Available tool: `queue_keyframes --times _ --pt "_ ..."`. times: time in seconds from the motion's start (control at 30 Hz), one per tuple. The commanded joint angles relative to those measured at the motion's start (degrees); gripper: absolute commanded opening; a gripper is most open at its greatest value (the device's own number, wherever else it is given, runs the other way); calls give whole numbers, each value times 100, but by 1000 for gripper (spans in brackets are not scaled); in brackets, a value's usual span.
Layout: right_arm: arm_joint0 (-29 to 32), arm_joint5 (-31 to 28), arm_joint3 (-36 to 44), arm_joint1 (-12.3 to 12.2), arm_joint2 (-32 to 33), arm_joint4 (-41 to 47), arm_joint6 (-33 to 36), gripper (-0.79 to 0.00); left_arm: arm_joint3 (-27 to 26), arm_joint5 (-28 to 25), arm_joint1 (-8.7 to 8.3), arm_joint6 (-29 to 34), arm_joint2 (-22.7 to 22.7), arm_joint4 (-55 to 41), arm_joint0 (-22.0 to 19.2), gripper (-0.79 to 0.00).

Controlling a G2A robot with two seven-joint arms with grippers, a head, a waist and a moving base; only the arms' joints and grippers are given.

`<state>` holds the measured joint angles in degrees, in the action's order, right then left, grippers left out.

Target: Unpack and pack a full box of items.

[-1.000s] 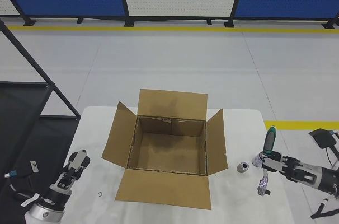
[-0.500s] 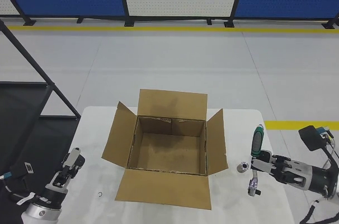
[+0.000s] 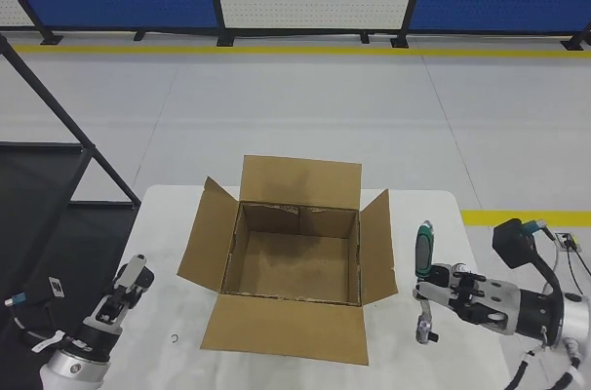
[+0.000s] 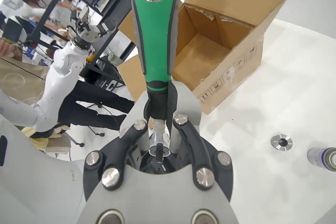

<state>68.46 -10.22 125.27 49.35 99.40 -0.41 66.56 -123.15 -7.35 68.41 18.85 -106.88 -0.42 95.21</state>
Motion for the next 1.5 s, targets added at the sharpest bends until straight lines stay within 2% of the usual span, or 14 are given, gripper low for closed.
queue_keyframes --times 0.0,0.17,0.23,0.47,0.6,1.2,1.37,1.47 --pt "-449 65 -25 -12 -454 -159 114 -785 -37 34 -1 60 2 -81 7 0" --pt "-1766 463 -184 37 -1753 -610 185 -785 -81 58 3 73 -89 -280 88 0" --pt "-2346 828 -386 95 -2336 -913 161 -785 -81 32 12 -26 -132 -375 126 0" --pt "-4174 1761 -1179 472 -4222 -1603 -250 -785 -94 -33 39 -175 -286 -801 281 0" --pt "-4917 1987 -1741 707 -4939 -1660 -290 -785 -94 -33 39 -175 -286 -801 281 0" --pt "-4892 1891 -1871 734 -5078 -1744 -330 -785 -159 -48 40 -161 -245 -768 267 0" --pt "-5360 1523 -2486 957 -5688 -1833 -302 -785 -252 -19 44 -173 -242 -721 303 0" --pt "-5701 1371 -3047 1180 -6196 -1943 -397 -785 -239 -41 55 -198 -266 -857 373 0"
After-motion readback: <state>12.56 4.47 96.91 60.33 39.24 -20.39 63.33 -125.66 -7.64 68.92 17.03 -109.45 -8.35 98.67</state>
